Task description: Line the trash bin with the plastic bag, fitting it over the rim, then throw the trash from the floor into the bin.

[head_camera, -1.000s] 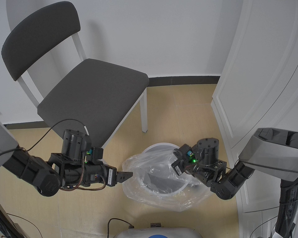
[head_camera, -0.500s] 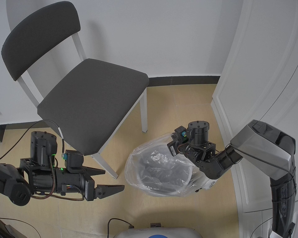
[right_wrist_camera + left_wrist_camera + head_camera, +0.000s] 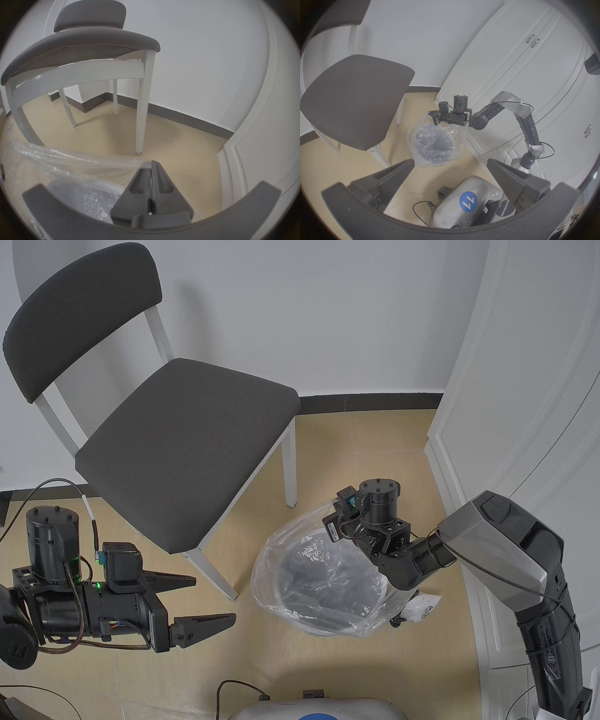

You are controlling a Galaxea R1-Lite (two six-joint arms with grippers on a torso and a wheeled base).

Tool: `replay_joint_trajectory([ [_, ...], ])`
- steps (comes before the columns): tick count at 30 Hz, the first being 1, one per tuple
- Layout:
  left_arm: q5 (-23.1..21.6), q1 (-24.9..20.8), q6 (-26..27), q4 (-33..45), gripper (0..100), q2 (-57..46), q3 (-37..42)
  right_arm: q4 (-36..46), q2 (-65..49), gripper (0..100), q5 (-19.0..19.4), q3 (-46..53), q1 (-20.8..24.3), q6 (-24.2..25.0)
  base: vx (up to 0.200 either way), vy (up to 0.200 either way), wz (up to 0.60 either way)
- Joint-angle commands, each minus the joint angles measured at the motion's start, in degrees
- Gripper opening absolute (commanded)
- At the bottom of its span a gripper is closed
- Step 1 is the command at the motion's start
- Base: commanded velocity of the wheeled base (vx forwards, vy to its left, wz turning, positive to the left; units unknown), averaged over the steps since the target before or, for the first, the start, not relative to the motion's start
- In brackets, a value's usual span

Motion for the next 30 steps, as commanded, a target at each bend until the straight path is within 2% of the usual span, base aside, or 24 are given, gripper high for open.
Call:
replay_joint_trajectory([
  [1, 1.25, -0.07, -0.04, -0.10, 100, -0.76, 0.45, 0.46, 6.08, 0, -0.15, -7.38, -0.33, -0.04, 0.000, 0.000, 0.00],
  [9, 1.25, -0.07, 0.05, -0.19, 100, -0.15, 0.62, 0.20, 8.45, 0, -1.64, -14.76, -0.24, 0.14, 0.000, 0.000, 0.00],
  [19, 1.25, -0.16, 0.05, -0.19, 100, 0.64, 0.62, -0.24, 9.77, 0, -1.82, -13.01, -0.24, 0.05, 0.000, 0.000, 0.00],
  [20, 1.25, -0.25, 0.14, -0.28, 100, 0.82, 0.36, -0.77, 8.80, 100, -1.82, -12.48, 0.20, 0.40, 0.000, 0.000, 0.00],
  [22, 1.25, -0.60, 0.23, -0.28, 100, 0.82, 0.18, -0.94, 6.34, 100, -1.73, -11.07, 0.46, 1.46, 0.000, 0.000, 0.00],
  [26, 1.60, -1.83, 0.23, -0.28, 100, 0.82, -0.43, 1.78, -2.89, 100, -0.67, -1.40, 1.16, 1.55, 0.000, 0.000, 0.00],
  [28, 2.83, -2.53, 0.14, -0.54, 100, 1.00, -0.78, 4.33, -9.92, 100, 1.43, 5.80, 1.52, 1.90, 0.000, 0.000, 0.00],
  [30, 3.44, -2.97, 0.05, -0.54, 100, 1.43, -0.96, 4.95, -12.47, 100, 1.96, 8.26, 1.52, 1.90, 0.000, 0.000, 0.00],
])
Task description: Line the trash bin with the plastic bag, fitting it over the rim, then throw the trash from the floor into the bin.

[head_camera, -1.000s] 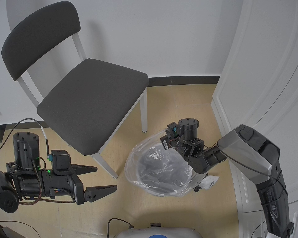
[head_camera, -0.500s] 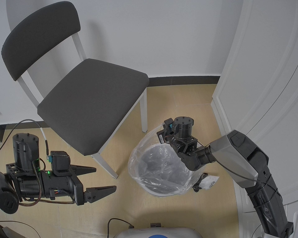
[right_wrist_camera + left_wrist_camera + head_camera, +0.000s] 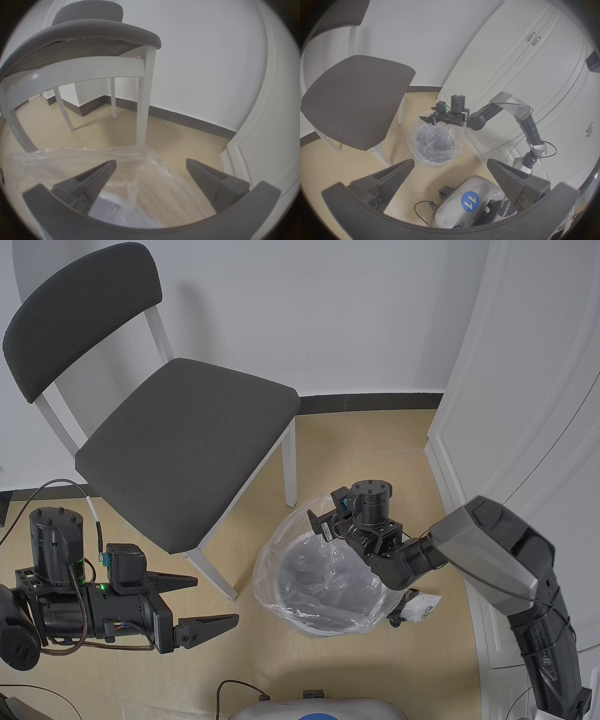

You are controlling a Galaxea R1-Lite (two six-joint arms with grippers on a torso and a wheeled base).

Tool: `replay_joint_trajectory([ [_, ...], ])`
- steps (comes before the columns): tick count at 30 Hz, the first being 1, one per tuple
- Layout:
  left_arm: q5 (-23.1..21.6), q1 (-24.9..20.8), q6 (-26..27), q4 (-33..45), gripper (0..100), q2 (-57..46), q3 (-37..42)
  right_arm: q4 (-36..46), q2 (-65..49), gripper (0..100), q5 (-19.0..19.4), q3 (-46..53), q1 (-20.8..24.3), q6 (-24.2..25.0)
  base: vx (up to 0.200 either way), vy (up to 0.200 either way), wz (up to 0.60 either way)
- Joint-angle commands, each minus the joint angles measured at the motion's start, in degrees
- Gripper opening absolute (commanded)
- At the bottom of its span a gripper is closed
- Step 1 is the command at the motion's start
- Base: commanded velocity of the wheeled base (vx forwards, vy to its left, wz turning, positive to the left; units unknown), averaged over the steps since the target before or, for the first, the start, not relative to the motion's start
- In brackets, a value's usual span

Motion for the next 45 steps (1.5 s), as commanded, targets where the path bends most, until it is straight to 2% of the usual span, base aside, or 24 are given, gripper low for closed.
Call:
replay_joint_trajectory([
  [1, 2.29, -2.56, -0.13, -0.40, 100, 1.50, -1.05, 3.42, -18.36, 100, 2.69, 15.35, 0.62, 0.96, 0.000, 0.000, 0.00],
  [3, 3.88, -4.06, -0.13, -1.02, 100, 3.00, -1.05, 3.78, -22.22, 100, 2.60, 17.72, 0.36, 3.33, 0.000, 0.000, 0.00],
  [7, 8.97, -7.13, -0.13, -3.92, 100, 7.48, -1.66, 9.31, -30.31, 100, 2.60, 23.78, 0.27, 11.42, 0.000, 0.000, 0.00],
  [9, 14.60, -9.77, -0.48, -7.78, 100, 11.61, -2.63, 14.06, -35.41, 100, 2.60, 28.35, 0.27, 18.71, 0.000, 0.000, 0.00],
  [12, 21.10, -12.76, -0.92, -12.62, 100, 17.67, -3.95, 16.70, -40.07, 100, 2.69, 34.33, -0.52, 26.80, 0.000, 0.000, 0.00],
  [14, 21.10, -12.76, -0.92, -12.62, 100, 17.67, -3.95, 16.70, -40.07, 100, 2.69, 34.33, -0.52, 26.80, 0.000, 0.000, 0.00],
  [15, 26.99, -15.66, -2.06, -16.92, 100, 23.65, -6.23, 16.08, -41.74, 100, 2.69, 40.83, -3.25, 31.37, 0.000, 0.000, 0.00],
  [17, 30.15, -16.80, -2.33, -18.15, 100, 27.43, -8.87, 14.76, -41.82, 100, 3.57, 44.35, -5.09, 32.42, 0.000, 0.000, 0.00],
  [18, 30.33, -16.89, -2.33, -18.15, 100, 27.69, -9.13, 14.59, -41.82, 100, 3.74, 44.61, -5.27, 32.51, 0.000, 0.000, 0.00],
  [19, 32.35, -17.51, -2.33, -18.15, 100, 30.42, -11.77, 11.95, -41.03, 100, 5.41, 46.63, -6.24, 33.39, 0.000, 0.000, 0.00],
  [22, 34.02, -18.21, -1.98, -16.75, 100, 34.72, -17.04, 6.15, -37.78, 100, 7.17, 48.22, -6.24, 34.80, 0.000, 0.000, 0.00],
  [25, 38.24, -17.94, -0.83, -13.58, 100, 39.47, -23.72, 1.67, -32.24, 100, 6.64, 47.86, -5.97, 34.09, 0.000, 0.000, 0.00],
  [29, 45.18, -16.80, -0.13, -7.61, 100, 44.22, -31.90, -0.09, -28.90, 100, 7.17, 47.69, -6.50, 33.57, 0.000, 0.000, 0.00],
  [32, 45.62, -15.66, 0.13, -5.23, 100, 45.89, -34.53, -0.27, -27.50, 100, 8.23, 47.60, -8.52, 33.48, 0.000, 0.000, 0.00],
  [37, 45.89, -13.73, 2.42, -3.21, 100, 48.70, -39.63, -0.44, -24.51, 100, 12.88, 46.11, -11.77, 33.92, 0.000, 0.000, 0.00],
  [41, 46.33, -12.23, 3.38, -3.21, 100, 50.37, -41.91, -2.29, -21.43, 100, 12.88, 44.61, -12.92, 34.27, 0.000, 0.000, 0.00],
  [45, 47.82, -9.95, 3.56, -3.39, 100, 51.78, -44.29, -9.85, -18.36, 100, 12.97, 44.44, -13.71, 34.44, 0.000, 0.000, 0.00],
])
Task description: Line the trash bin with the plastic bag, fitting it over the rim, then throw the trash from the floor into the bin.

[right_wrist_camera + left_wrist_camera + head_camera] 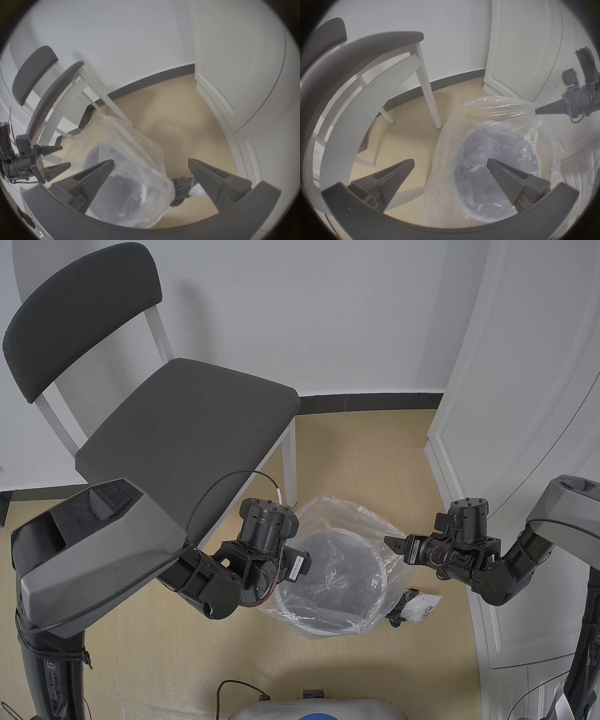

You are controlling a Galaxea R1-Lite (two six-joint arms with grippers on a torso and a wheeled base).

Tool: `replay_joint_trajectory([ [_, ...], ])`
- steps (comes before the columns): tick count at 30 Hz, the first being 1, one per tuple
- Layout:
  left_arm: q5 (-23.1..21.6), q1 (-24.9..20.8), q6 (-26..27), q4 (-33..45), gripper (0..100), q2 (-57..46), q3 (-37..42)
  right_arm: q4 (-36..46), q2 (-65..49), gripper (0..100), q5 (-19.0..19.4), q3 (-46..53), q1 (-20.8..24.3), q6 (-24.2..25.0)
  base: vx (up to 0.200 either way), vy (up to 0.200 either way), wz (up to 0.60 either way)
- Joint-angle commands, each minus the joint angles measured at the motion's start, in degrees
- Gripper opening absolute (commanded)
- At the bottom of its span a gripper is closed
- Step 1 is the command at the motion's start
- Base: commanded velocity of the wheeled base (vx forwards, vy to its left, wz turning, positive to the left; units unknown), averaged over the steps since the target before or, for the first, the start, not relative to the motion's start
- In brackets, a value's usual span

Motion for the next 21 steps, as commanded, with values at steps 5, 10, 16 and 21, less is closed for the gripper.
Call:
replay_joint_trajectory([
  [5, 0.95, 3.55, -0.19, -1.26, 100, 4.66, -4.65, -6.48, 6.76, 100, 0.19, -1.32, -1.69, 0.28, 0.000, 0.000, 0.00],
  [10, 0.95, 3.64, -0.62, -3.20, 100, 4.84, -6.76, -7.71, 8.26, 100, 0.10, -2.55, -1.69, 1.95, 0.000, 0.000, 0.00],
  [16, 2.97, 4.25, -0.27, -3.20, 100, 6.77, -9.13, -7.80, 10.37, 100, 0.19, -4.22, -2.39, 2.30, 0.000, 0.000, 0.00],
  [21, 4.29, 4.87, -0.10, -3.20, 100, 9.41, -11.77, -7.80, 11.07, 100, 0.19, -4.48, -2.83, 2.21, 0.000, 0.000, 0.00],
])
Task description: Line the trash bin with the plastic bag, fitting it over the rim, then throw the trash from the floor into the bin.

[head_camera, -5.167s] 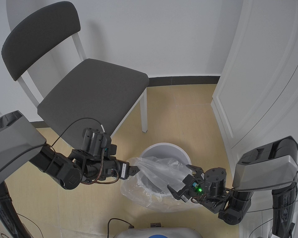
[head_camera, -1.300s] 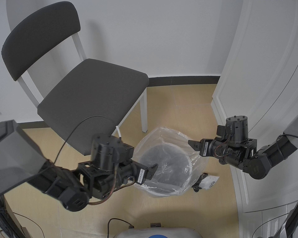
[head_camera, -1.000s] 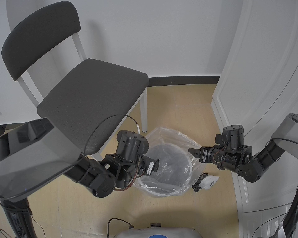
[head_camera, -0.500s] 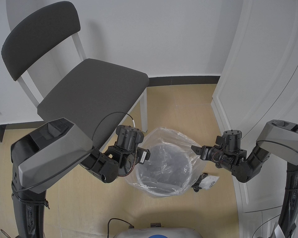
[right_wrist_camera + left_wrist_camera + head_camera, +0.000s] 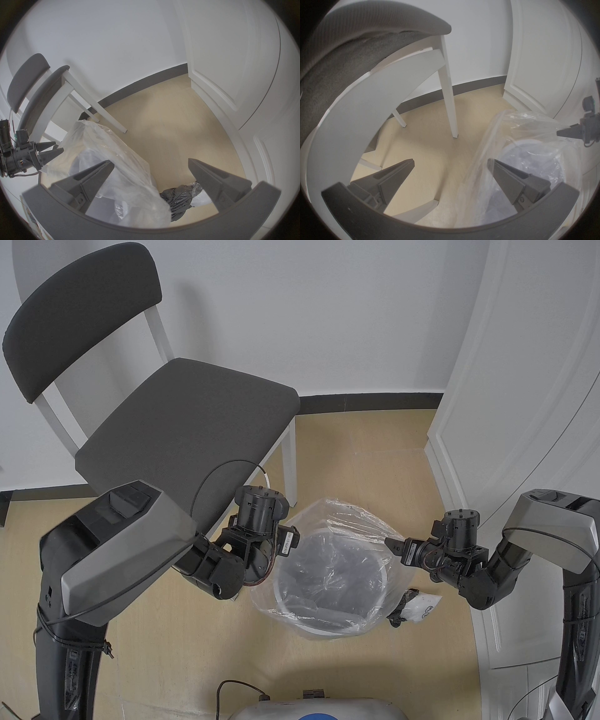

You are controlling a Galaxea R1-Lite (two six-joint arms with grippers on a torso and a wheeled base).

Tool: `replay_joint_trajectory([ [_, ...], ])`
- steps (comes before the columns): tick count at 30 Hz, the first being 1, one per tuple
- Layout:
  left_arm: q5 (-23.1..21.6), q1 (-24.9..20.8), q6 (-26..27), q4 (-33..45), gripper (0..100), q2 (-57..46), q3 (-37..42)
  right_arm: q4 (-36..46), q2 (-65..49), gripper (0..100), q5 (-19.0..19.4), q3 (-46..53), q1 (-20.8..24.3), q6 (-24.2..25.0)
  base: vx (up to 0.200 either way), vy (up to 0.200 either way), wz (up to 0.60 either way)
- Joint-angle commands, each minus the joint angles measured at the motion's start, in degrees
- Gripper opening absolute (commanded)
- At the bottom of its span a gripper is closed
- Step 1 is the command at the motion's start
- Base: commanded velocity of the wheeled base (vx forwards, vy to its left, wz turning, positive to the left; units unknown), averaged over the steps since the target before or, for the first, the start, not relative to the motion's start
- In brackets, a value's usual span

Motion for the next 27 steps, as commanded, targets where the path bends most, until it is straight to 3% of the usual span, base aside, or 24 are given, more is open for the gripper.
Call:
replay_joint_trajectory([
  [1, 0.16, 0.36, 0.01, 0.00, 100, 2.18, -1.69, -0.02, 1.21, 100, 0.00, -0.33, -0.22, -0.06, 0.000, 0.000, 0.00],
  [7, 0.33, 0.80, 0.10, 0.35, 100, 4.55, -4.59, -1.08, 3.05, 100, 0.00, -1.21, -0.83, 0.03, 0.000, 0.000, 0.00],
  [12, 4.02, 1.24, 0.98, 0.61, 100, 8.15, -10.83, -4.59, 5.69, 100, 0.00, -2.09, -1.19, 0.21, 0.000, 0.000, 0.00],
  [16, 4.29, 1.77, 2.56, 0.61, 100, 10.09, -13.55, -5.12, 6.57, 100, -0.08, -2.96, -1.19, 0.47, 0.000, 0.000, 0.00],
  [27, 4.29, 1.94, 2.74, 2.28, 100, 11.67, -14.69, -4.24, 8.59, 100, -0.08, -3.49, -1.54, 1.17, 0.000, 0.000, 0.00],
])
